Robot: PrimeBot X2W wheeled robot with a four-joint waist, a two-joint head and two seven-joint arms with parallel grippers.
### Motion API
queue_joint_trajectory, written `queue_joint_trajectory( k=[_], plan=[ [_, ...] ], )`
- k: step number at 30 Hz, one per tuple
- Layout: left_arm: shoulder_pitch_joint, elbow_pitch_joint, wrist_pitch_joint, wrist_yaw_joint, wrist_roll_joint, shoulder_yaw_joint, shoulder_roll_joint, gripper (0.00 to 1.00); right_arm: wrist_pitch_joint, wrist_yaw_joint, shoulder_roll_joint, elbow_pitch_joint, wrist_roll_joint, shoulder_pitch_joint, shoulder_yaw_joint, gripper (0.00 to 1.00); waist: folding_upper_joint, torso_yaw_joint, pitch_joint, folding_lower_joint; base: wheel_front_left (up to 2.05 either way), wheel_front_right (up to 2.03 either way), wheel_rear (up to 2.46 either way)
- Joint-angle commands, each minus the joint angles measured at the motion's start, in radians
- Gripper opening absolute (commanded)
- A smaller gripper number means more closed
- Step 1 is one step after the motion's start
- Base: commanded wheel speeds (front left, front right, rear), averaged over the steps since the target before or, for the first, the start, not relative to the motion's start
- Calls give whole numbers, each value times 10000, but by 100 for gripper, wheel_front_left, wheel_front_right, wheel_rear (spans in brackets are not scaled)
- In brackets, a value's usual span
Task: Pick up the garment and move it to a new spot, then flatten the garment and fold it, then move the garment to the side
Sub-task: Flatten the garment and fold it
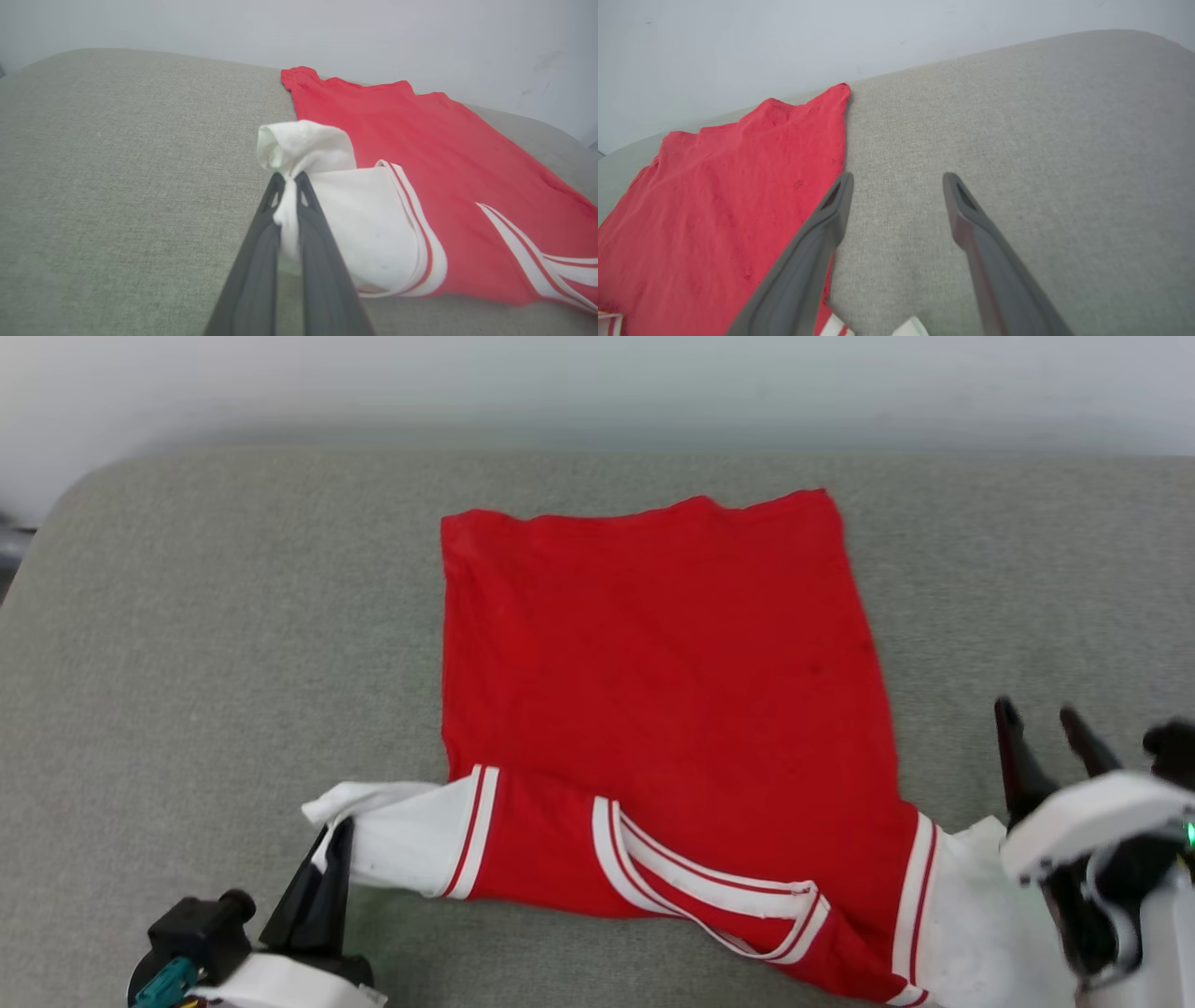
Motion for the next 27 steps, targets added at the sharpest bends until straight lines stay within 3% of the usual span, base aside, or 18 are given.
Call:
queue_joint_trajectory(
  k=[1,12,16,21,27],
  plan=[
    [-249,-185,-67,5,73,-84,-9,0,148,-7,-97,463,-64,-844,-50,100,-1,368,373,-1,0,0,0],
    [-1456,-1059,-68,3,-117,-825,-312,0,1865,-7,-1128,3941,-821,-5457,48,100,-1,1731,1758,-1,0,0,0],
    [-1960,-1344,-68,2,-332,-1202,-286,0,3473,-7,-1534,5429,-1364,-7591,95,100,-1,2208,2457,-1,0,0,0],
    [-2547,-1616,-68,2,-564,-1618,-311,0,4501,-7,-1820,6166,-2130,-9248,53,100,-1,2664,3222,-1,0,0,0],
    [-3020,-1736,-68,2,-706,-1941,-345,0,5033,-7,-1913,6816,-2791,-10136,-146,100,-1,2980,3750,-1,0,0,0]
  ],
)
